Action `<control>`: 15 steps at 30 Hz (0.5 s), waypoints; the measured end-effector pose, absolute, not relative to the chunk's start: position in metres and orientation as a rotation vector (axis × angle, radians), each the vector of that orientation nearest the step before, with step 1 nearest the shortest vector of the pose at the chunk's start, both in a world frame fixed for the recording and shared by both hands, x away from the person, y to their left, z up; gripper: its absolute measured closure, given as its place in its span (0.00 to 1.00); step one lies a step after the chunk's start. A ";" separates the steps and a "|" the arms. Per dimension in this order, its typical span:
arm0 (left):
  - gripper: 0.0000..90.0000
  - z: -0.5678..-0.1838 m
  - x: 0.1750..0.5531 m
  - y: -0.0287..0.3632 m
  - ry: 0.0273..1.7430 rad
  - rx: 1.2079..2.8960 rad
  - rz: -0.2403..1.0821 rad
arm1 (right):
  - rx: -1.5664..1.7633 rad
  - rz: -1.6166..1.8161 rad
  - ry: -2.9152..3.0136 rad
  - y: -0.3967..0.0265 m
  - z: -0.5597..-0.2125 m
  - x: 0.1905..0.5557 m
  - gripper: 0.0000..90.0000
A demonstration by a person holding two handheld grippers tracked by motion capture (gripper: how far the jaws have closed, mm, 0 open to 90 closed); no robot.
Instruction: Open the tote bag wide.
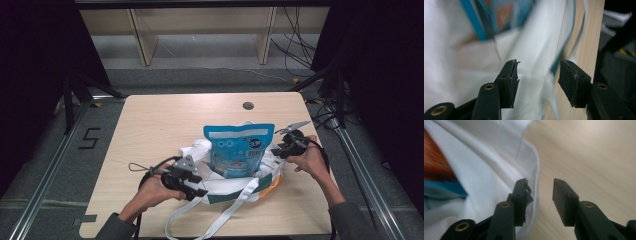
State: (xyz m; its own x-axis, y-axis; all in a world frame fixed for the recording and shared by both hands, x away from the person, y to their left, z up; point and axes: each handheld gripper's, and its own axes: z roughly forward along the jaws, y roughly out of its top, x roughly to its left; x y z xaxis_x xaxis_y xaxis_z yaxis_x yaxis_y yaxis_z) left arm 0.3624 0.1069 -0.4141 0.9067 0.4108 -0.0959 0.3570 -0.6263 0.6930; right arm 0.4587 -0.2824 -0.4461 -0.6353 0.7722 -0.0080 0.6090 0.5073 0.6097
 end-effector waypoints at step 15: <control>0.76 -0.432 0.438 0.094 0.727 2.455 0.297 | 0.794 1.156 2.659 -0.264 -0.415 0.363 0.66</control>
